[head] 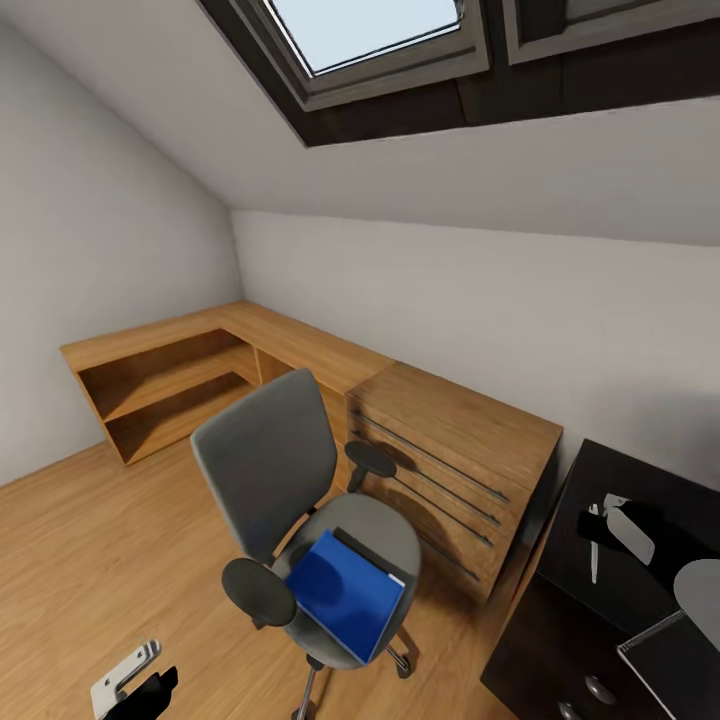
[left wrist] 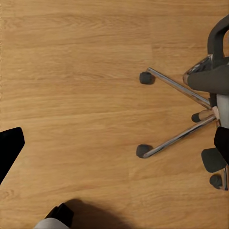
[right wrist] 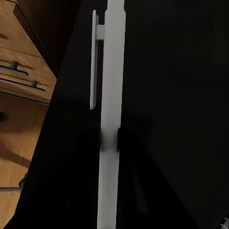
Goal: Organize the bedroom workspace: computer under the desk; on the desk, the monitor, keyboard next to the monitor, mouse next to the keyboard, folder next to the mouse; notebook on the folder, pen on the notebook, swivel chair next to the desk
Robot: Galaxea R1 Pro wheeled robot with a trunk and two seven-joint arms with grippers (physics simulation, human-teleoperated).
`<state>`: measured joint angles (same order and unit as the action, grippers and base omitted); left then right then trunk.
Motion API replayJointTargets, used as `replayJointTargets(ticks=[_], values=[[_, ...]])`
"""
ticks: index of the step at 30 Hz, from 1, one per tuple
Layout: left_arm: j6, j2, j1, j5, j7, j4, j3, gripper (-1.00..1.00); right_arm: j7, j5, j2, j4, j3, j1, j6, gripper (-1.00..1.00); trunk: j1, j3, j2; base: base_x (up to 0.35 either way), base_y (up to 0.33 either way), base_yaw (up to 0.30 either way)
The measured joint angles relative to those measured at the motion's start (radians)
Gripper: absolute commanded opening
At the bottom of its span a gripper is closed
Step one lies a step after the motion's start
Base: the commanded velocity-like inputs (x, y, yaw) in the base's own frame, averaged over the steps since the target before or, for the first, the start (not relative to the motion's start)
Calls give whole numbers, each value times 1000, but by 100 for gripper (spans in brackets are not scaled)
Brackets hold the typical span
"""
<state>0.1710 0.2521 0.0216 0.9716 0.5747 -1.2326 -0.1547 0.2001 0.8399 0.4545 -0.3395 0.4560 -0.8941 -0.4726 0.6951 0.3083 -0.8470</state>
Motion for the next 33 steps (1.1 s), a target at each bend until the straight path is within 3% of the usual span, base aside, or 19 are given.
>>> replayJointTargets(ticks=[33], values=[[0, -1, 0, 0, 0, 12, 0, 100, -10, 2, 0, -9, -7, 0, 0, 100, 0, 0, 0, 0, 0, 0]])
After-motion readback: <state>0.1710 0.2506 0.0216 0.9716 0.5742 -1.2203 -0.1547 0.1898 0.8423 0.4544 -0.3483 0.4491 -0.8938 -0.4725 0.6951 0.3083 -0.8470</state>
